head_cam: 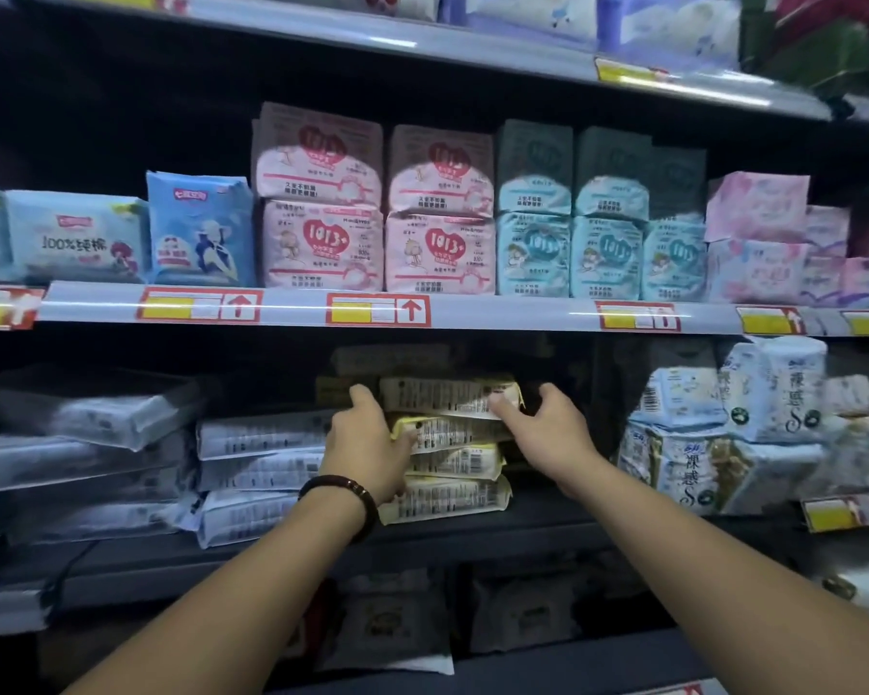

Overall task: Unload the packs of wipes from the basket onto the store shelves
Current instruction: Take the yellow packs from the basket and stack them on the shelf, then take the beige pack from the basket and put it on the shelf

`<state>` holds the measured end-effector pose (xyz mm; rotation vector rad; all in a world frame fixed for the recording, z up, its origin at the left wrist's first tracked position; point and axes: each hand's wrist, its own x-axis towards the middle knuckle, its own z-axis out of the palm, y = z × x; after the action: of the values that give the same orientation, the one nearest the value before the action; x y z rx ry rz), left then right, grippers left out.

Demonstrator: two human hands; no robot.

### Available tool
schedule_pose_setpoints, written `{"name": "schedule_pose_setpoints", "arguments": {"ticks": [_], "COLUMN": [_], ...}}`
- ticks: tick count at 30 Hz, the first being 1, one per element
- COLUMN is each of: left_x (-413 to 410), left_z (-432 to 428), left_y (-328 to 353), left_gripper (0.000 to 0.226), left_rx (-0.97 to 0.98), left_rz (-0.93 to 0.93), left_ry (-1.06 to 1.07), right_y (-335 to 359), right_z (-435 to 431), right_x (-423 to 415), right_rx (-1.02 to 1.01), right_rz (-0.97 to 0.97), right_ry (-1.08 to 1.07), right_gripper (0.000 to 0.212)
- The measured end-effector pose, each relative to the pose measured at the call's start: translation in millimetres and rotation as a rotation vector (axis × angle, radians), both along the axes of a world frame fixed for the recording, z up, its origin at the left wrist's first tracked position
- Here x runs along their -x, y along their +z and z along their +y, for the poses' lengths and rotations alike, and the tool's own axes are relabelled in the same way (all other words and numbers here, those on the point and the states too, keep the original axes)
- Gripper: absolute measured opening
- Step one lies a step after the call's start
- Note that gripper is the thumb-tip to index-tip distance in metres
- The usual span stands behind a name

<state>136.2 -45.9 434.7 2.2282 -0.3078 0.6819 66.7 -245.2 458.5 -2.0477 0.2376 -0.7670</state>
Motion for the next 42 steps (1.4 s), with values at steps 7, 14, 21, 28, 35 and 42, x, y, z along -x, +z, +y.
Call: {"name": "schedule_pose_setpoints", "arguments": {"ticks": [7,14,21,28,35,42], "left_x": [63,132,174,188,185,167], "left_z": [32,80,114,90,66,48], "left_y": [-28,-177,-363,-372,-354,-356], "left_gripper": [0.034,0.019,0.037,0.061,0.058,0.061], "left_rx": [-0.148,-0.457,-0.885,-1.127,-1.146,-1.158], "left_rz": [-0.045,0.252,0.796,1.144,1.043,0.97], "left_ry": [-0.203,-0.314,-0.35,-0.563,-0.628,-0.708], "right_y": [-45,-210,-417,-491,-540,-561], "right_z": [11,47,69,78,89,116], "right_x": [47,118,167,174,168,150], "right_rx": [0.015,0.091,0.275,0.172,-0.317,-0.471], "right_rz": [-0.063,0.179,0.827,1.228,1.396,1.28], "right_ry": [-0.011,0.226,0.328,0.191,-0.024,-0.326], "right_gripper": [0.05,0.018,0.011,0.057,0.151,0.156]}}
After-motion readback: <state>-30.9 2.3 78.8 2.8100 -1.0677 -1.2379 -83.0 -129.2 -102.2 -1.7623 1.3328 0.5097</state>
